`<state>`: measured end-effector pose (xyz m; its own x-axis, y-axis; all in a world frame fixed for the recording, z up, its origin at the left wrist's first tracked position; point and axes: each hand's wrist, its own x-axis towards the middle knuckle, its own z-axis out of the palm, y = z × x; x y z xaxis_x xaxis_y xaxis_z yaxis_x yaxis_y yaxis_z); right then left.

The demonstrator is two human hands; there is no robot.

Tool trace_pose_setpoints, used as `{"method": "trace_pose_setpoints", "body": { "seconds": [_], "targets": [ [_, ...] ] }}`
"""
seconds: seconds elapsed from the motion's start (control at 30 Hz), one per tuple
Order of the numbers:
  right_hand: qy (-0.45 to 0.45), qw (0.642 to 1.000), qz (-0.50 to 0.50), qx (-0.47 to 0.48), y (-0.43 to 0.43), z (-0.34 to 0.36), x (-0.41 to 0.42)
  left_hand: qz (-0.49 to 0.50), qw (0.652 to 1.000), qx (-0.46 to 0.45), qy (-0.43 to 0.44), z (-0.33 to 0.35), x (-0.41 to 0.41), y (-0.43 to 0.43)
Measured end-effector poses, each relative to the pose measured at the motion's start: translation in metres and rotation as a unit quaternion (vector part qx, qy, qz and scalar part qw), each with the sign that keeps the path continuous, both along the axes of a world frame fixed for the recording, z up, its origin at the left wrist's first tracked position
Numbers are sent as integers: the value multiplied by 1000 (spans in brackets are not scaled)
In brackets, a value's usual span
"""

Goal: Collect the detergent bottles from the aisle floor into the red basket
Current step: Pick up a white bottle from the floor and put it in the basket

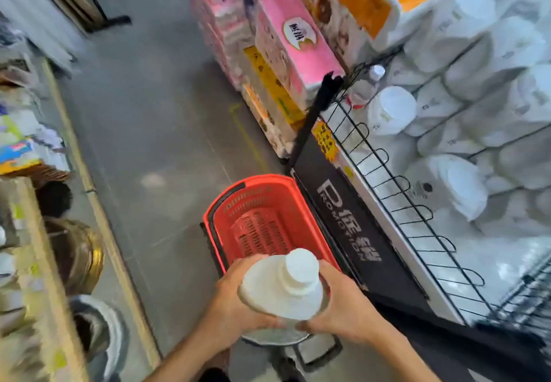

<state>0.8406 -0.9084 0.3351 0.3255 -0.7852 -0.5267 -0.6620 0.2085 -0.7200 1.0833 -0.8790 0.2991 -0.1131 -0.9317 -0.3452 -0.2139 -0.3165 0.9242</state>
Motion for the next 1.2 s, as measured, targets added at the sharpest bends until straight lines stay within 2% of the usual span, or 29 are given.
{"method": "trace_pose_setpoints", "body": {
  "seconds": [0.17, 0.33, 0.5, 0.63, 0.83, 1.1, 1.13, 1.2],
  "targets": [
    [-15, 994, -98, 53, -51, -128, 10, 37, 994, 87, 51, -123, 2, -69],
    [-41, 975, -207, 66, -99, -276, 20, 121, 974, 176, 71, -264, -10, -117],
    [-56, 962, -238, 117, -134, -443, 25, 182, 958, 215, 47, -426, -22, -141],
    [-67, 955, -248, 149, -148, -540, 30, 200, 953, 226, 32, -522, -22, -143],
    [-107, 946, -262, 159, -170, -631, 48, 267, 934, 234, -48, -612, -29, -154],
    [-143, 959, -233, 71, -199, -708, 60, 257, 946, 190, -46, -683, -27, -192],
    [-144, 960, -232, 56, -199, -716, 63, 250, 947, 193, -59, -688, -29, -193],
    [-136, 965, -222, 12, -197, -732, 66, 212, 946, 203, -139, -697, -30, -195]
  ]
}}
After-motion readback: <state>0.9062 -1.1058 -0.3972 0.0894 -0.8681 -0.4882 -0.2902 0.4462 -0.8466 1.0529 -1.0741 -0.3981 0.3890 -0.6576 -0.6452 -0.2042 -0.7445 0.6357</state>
